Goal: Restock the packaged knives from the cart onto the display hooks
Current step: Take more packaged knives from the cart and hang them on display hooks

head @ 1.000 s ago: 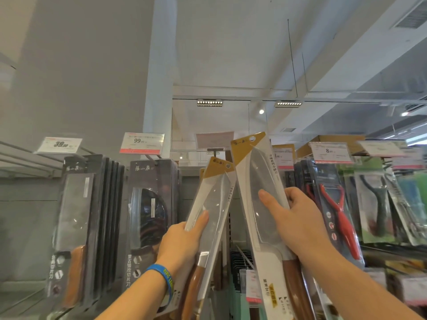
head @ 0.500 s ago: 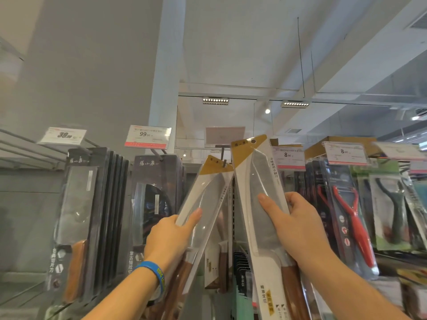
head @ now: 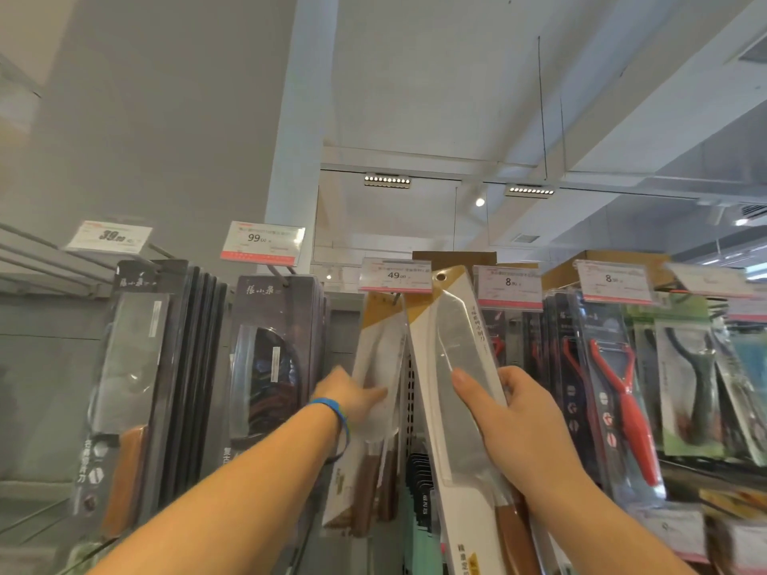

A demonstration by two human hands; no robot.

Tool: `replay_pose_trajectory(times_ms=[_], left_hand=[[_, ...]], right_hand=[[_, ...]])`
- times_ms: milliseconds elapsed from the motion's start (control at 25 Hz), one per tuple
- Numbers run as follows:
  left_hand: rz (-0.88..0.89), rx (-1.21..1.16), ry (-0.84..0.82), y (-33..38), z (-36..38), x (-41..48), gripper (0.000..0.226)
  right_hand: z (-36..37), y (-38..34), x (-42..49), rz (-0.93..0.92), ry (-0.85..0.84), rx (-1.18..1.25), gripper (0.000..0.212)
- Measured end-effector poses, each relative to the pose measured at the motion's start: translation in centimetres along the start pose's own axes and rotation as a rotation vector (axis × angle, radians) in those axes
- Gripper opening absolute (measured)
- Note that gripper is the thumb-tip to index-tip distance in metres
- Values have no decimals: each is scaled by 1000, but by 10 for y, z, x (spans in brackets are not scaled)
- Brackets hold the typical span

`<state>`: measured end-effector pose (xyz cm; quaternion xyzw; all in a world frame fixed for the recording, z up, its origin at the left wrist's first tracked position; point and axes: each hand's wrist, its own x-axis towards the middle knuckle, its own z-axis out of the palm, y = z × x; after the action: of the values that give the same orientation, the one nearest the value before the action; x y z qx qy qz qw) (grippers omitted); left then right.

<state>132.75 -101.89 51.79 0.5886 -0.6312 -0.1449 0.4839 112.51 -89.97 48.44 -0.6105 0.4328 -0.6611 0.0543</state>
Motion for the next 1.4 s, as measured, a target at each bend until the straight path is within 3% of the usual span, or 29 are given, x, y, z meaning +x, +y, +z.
replay_pose_trajectory(times_ms=[80, 120, 200, 240, 320, 520, 840, 1000, 1200, 1400], left_hand=[[288, -138, 272, 15, -26, -4, 98], [500, -102, 385, 27, -41, -6, 95], [850, 245, 552, 53, -67, -6, 65], [928, 411, 580, 67, -79, -7, 47], [926, 521, 556, 87, -97, -5, 33], [774, 340, 406, 103, -107, -3, 31], [752, 294, 348, 93, -108, -9, 31], [749, 268, 345, 90, -105, -9, 31], [751, 221, 337, 87, -103, -8, 30], [747, 214, 348, 85, -102, -8, 26]], right_hand=[[-1, 0, 0, -1, -3, 7, 32], [-2, 0, 0, 0, -6, 13, 33], [0, 2, 2, 3, -11, 19, 33], [1, 2, 2, 8, -17, 20, 34], [5, 5, 1, 28, -43, 18, 33], [32, 3, 8, 49, -97, -27, 34], [71, 3, 13, 63, -147, -46, 35], [66, 5, 9, 89, -178, 62, 33], [72, 5, 5, 140, -181, 187, 50], [70, 6, 5, 183, -165, 269, 42]])
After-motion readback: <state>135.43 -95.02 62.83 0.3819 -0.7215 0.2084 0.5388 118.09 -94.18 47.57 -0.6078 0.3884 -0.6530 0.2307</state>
